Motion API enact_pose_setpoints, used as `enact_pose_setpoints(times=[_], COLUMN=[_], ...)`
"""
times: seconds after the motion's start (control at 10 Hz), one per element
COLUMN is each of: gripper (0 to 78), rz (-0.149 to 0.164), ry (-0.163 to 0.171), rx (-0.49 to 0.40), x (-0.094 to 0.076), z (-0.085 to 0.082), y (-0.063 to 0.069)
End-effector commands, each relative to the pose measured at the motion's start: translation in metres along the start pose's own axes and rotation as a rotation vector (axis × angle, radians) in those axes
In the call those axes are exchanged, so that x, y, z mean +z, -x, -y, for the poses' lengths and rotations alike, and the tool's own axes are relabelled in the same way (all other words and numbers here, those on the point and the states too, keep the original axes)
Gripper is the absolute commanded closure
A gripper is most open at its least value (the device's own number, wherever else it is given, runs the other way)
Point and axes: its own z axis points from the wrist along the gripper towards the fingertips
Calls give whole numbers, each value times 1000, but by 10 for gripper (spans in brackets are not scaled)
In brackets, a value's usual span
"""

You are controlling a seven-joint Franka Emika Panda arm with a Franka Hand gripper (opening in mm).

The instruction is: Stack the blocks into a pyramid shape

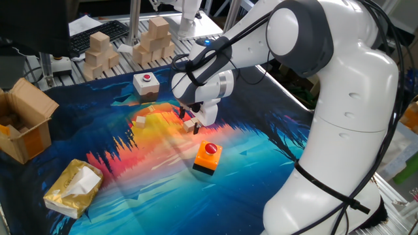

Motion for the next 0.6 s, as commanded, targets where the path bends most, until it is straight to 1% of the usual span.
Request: enact_pose_setpoints(times=[0.1, 0.2, 0.3, 0.4, 0.5, 0.6], gripper=[1, 1, 1, 1, 1, 1], rz=[1, 1, -11, -9, -8, -8], ry=[1, 1, -13, -13, -14, -14], rx=[2, 2, -21, -21, -23, -33], x=[-1, -1, -21, -25, -27, -34], z=[-1, -1, 8, 10, 11, 15], y=[0, 0, -10, -17, -20, -30])
